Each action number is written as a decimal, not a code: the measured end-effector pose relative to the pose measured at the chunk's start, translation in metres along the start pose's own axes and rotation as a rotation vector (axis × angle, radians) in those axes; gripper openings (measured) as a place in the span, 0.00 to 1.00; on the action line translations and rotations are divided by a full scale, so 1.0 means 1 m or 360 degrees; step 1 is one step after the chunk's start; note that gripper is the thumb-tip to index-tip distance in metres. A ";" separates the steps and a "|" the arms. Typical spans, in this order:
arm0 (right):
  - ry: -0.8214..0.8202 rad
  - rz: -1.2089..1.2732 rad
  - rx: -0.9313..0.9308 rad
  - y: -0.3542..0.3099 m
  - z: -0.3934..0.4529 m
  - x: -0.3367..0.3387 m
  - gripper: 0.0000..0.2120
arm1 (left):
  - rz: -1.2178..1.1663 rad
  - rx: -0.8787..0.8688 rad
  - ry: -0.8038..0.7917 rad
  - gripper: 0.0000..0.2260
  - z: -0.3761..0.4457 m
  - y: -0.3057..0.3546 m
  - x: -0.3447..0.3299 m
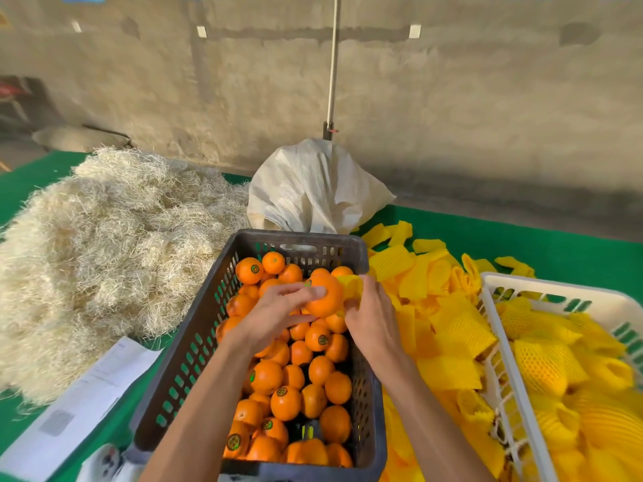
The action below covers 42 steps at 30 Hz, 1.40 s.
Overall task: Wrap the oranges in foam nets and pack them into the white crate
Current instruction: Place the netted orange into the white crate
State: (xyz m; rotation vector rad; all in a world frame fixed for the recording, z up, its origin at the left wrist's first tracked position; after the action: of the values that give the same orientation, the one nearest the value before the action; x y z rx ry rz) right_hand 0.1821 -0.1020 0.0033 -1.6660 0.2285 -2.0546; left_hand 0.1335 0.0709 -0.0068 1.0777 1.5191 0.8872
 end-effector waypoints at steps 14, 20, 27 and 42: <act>-0.0072 0.0333 0.0022 0.032 -0.019 0.025 0.08 | -0.0467 0.0159 0.0096 0.37 -0.018 -0.038 -0.056; 0.0151 0.0363 0.0113 0.033 -0.026 0.046 0.08 | 0.0239 -0.0038 0.0474 0.44 -0.022 -0.036 -0.055; 0.0348 0.0386 0.0304 0.041 -0.045 0.066 0.06 | 0.0674 -0.0330 0.0688 0.41 -0.017 -0.025 -0.070; -0.0114 0.0917 -0.0008 0.064 -0.046 0.060 0.18 | 0.0653 -0.0097 0.0167 0.43 -0.014 -0.024 -0.096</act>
State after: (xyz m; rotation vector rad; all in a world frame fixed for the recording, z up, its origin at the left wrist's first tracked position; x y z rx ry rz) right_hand 0.1459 -0.1931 0.0178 -1.4540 0.6102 -1.5594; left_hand 0.1216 -0.0276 0.0044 1.3415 1.3656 1.2797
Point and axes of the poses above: each hand's wrist, its own z-axis towards the middle knuckle, its own x-axis out of the back of the hand, y = z × x, the point moved 6 cm from there along z, towards the middle knuckle, and after that the axes turned 14 degrees about -z, right-handed, at the moved point
